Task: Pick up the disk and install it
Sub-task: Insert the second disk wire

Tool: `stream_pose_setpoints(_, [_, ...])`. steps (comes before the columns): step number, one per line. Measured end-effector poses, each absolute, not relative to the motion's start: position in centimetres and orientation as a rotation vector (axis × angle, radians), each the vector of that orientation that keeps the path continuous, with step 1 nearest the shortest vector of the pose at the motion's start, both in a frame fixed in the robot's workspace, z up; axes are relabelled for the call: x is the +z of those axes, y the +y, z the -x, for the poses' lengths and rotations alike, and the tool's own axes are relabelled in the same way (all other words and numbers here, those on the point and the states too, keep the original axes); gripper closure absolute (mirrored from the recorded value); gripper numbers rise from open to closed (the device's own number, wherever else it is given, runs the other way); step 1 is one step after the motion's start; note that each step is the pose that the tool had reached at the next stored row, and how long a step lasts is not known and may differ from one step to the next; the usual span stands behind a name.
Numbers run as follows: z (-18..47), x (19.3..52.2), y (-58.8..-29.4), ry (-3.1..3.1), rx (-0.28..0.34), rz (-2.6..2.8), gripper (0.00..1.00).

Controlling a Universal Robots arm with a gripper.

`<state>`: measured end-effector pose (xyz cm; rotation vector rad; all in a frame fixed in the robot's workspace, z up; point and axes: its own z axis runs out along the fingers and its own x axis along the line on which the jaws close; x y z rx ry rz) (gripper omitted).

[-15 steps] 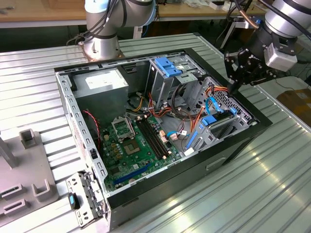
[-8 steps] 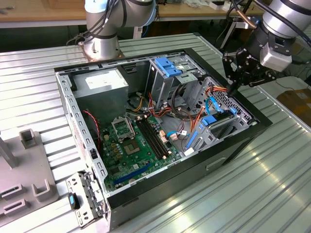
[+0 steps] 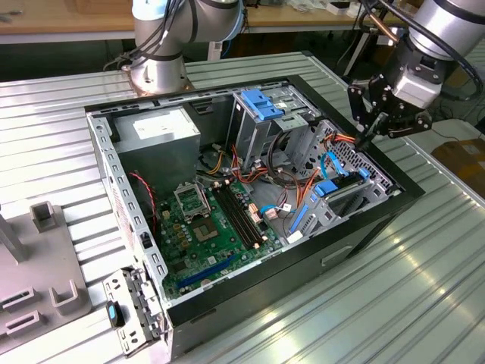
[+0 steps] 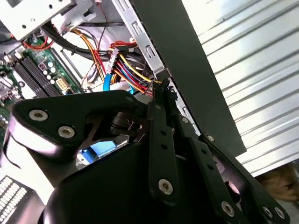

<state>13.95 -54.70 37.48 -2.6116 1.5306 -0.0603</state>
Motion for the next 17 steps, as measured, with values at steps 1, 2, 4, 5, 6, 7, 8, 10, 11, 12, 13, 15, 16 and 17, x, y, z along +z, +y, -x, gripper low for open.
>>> stream_pose_setpoints(1, [-13.9,37.5,-54.7,1.566,-0.063,2.591,0.84])
stream_pose_setpoints(2, [-13.9,37.5,-54.7,1.590,-0.064,2.577,0.84])
stream_pose_setpoints(4, [-14.0,37.5,-54.7,1.639,-0.068,2.547,0.84])
stream_pose_setpoints(5, [-13.9,37.4,-54.7,1.652,-0.068,2.539,0.84])
stream_pose_setpoints(6, [-13.9,37.4,-54.7,1.671,-0.070,2.527,0.84])
stream_pose_setpoints(7, [-13.7,37.4,-54.7,1.687,-0.071,2.516,0.84])
stream_pose_setpoints(8, [-13.6,37.4,-54.7,1.694,-0.071,2.512,0.84])
stream_pose_setpoints(10, [-13.4,37.4,-54.7,1.706,-0.072,2.504,0.84])
stream_pose_setpoints(11, [-13.3,37.4,-54.7,1.714,-0.073,2.499,0.84])
stream_pose_setpoints(12, [-13.2,37.4,-54.7,1.720,-0.073,2.495,0.84])
stream_pose_setpoints(13, [-13.1,37.4,-54.7,1.724,-0.073,2.492,0.84])
stream_pose_setpoints(15, [-12.7,37.3,-54.7,1.736,-0.074,2.484,0.84])
stream_pose_setpoints(16, [-12.6,37.3,-54.7,1.739,-0.074,2.482,0.84])
stream_pose_setpoints(17, [-12.4,37.3,-54.7,1.742,-0.075,2.480,0.84])
